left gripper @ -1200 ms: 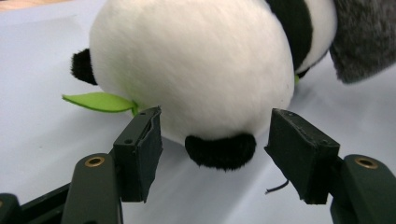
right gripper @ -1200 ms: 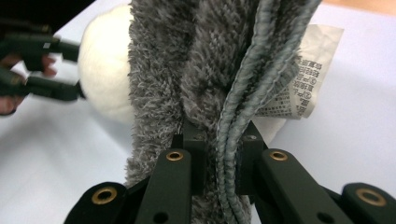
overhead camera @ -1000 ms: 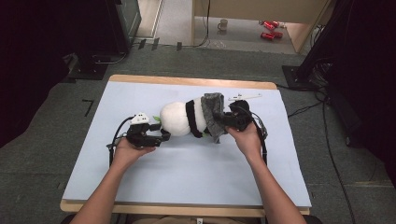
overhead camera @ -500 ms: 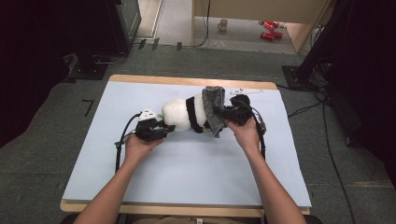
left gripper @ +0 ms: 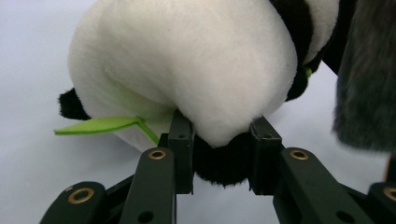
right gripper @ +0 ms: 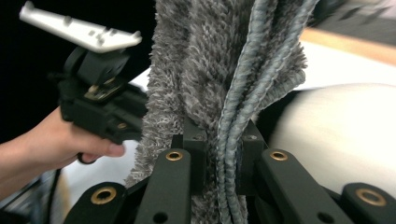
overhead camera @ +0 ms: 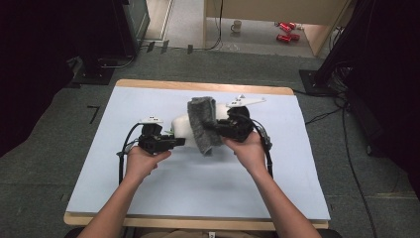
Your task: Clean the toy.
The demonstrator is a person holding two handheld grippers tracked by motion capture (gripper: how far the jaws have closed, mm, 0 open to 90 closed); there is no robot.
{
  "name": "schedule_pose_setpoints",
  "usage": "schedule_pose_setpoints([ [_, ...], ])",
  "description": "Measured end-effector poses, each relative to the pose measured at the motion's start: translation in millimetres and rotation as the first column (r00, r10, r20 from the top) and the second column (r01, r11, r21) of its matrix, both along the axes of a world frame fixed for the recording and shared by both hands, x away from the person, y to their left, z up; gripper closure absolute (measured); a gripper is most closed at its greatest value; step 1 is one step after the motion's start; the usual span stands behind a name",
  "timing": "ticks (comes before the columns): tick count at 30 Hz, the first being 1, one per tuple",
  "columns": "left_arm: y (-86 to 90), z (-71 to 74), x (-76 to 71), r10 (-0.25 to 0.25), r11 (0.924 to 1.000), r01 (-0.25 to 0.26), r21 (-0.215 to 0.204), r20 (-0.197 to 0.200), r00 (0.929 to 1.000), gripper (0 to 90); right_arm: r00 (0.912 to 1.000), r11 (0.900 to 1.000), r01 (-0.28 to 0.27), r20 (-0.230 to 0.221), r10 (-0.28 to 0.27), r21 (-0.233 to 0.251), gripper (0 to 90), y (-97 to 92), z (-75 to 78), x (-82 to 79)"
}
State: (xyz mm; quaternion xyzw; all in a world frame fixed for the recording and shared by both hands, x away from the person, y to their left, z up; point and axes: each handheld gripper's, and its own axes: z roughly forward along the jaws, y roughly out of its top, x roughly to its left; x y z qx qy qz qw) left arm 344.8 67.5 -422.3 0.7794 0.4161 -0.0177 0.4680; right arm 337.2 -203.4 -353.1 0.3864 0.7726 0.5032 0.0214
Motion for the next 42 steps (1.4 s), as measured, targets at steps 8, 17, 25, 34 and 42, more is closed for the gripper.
schedule_pose_setpoints([
  [8, -13.1, -8.6, 0.2, -0.010, 0.9988, 0.012, 0.048, -0.054, 0.9985, 68.0, 0.9968, 0.9953, -0.059, -0.058, 0.054, -0.077, 79.8, 32.4, -42.0, -2.8],
  [17, -5.9, -24.5, 12.8, 0.004, 0.9998, -0.003, 0.020, -0.062, 0.9981, 68.6, 0.9997, 0.9685, 0.018, 0.019, -0.013, -0.248, 80.4, 18.3, -52.6, 5.6],
  [25, -2.1, -24.9, 14.1, -0.012, 0.9999, 0.012, -0.001, -0.052, 0.9986, 68.6, 0.9976, 0.9665, 0.069, 0.018, -0.067, -0.247, 80.9, -4.0, -45.9, 7.5],
  [34, -0.3, -25.7, 15.6, -0.009, 0.9998, 0.008, -0.017, -0.058, 0.9983, 68.6, 0.9899, 0.9707, 0.142, 0.033, -0.138, -0.194, 81.0, -35.5, -30.2, 9.8],
  [42, -2.3, -27.1, 15.9, -0.014, 0.9997, 0.013, -0.020, -0.059, 0.9982, 68.5, 0.9707, 0.9596, 0.239, 0.014, -0.240, -0.148, 80.9, -70.3, -29.5, 15.9],
])
